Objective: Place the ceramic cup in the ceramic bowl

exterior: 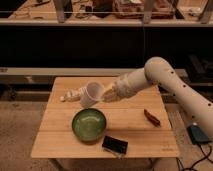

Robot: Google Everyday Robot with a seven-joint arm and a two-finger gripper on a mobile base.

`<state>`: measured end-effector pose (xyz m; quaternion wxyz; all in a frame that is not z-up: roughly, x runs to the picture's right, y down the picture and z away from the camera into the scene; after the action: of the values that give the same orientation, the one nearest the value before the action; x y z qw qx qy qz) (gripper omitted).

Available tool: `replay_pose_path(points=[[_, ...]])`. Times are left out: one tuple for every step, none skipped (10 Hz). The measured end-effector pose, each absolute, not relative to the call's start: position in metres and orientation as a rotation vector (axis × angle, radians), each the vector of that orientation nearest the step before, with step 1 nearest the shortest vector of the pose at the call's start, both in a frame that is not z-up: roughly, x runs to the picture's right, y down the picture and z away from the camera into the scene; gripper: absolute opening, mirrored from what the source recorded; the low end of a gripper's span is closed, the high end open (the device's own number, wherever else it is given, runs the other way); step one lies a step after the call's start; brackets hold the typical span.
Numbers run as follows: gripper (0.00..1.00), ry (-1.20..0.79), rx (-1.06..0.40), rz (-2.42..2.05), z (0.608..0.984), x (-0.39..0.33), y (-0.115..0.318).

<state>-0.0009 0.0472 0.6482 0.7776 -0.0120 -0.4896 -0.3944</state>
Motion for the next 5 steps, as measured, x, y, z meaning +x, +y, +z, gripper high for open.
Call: replay_pose_path(points=[[0.14, -1.072, -0.087, -0.892, 0.659, -0.009, 0.070], [0.14, -1.078, -0.143, -0.922, 0.668, -0.013, 0.090], [0.14, -1.076, -0.189, -0.944, 0.676, -0.015, 0.102], [0.14, -1.071, -0.219, -0.956, 0.681, -0.016, 0.109], [0.14, -1.055, -0.263, -0.972, 0.692, -0.018, 0.117]])
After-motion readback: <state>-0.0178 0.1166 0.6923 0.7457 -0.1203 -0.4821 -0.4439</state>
